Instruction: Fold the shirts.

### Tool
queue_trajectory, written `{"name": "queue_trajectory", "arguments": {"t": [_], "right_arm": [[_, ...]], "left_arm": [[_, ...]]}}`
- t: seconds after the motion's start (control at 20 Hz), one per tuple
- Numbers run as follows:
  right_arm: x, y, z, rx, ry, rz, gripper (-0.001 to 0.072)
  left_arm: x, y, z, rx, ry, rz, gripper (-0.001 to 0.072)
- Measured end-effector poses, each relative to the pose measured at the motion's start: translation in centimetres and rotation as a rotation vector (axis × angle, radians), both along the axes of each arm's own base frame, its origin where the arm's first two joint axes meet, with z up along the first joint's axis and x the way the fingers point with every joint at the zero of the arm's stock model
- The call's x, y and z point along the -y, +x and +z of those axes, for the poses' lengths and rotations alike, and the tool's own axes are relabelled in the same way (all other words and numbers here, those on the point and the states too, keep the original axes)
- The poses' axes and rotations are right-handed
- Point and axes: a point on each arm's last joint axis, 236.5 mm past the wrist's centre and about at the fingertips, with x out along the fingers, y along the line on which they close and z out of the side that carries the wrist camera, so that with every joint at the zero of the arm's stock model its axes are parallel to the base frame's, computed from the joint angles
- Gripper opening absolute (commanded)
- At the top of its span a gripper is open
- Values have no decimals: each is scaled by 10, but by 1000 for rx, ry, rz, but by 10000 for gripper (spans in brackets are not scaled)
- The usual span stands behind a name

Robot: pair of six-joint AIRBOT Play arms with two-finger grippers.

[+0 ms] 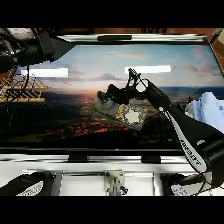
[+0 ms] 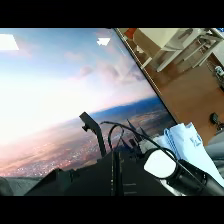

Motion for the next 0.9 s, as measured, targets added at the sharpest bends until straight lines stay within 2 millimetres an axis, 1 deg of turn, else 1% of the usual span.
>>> {"name": "queue_trajectory", "arguments": {"t": [0.05, 0.15, 0.25, 0.3, 0.35, 0.4, 0.45, 0.5, 0.55, 0.6, 0.7, 0.8, 0.9], "right_arm": [[6, 2, 2, 0, -1, -4, 517], [31, 7, 13, 11, -25, -9, 517], [73, 5, 21, 7, -96, -2, 517], [100, -1, 19, -15, -157, 10, 518], [129, -12, 13, -57, -235, 29, 638], [154, -26, 3, -109, -313, 55, 698], [174, -41, -6, -165, -374, 81, 699], [189, -56, -15, -215, -418, 101, 699], [199, -67, -24, -254, -441, 117, 699], [203, -77, -34, -286, -445, 124, 698], [202, -90, -53, -327, -418, 115, 699], [197, -94, -68, -344, -377, 93, 698], [192, -94, -79, -348, -347, 79, 697]], "left_arm": [[-1, -2, 1, 3, 2, -1, 33], [-6, -2, 4, 10, 4, 9, 33], [-13, -1, 6, 15, 6, 23, 33], [-18, 1, 7, 18, 7, 34, 33], [-22, 2, 8, 20, 8, 44, 33], [-26, 3, 8, 21, 10, 53, 33], [-29, 4, 7, 18, 16, 57, 33], [-32, 5, 5, 15, 24, 62, 33], [-35, 5, 3, 12, 33, 67, 33], [-38, 6, 1, 9, 43, 72, 33], [-40, 5, -3, -2, 59, 69, 33], [-43, 4, -8, -14, 77, 68, 33], [-47, 5, -12, -24, 91, 79, 33]]}}
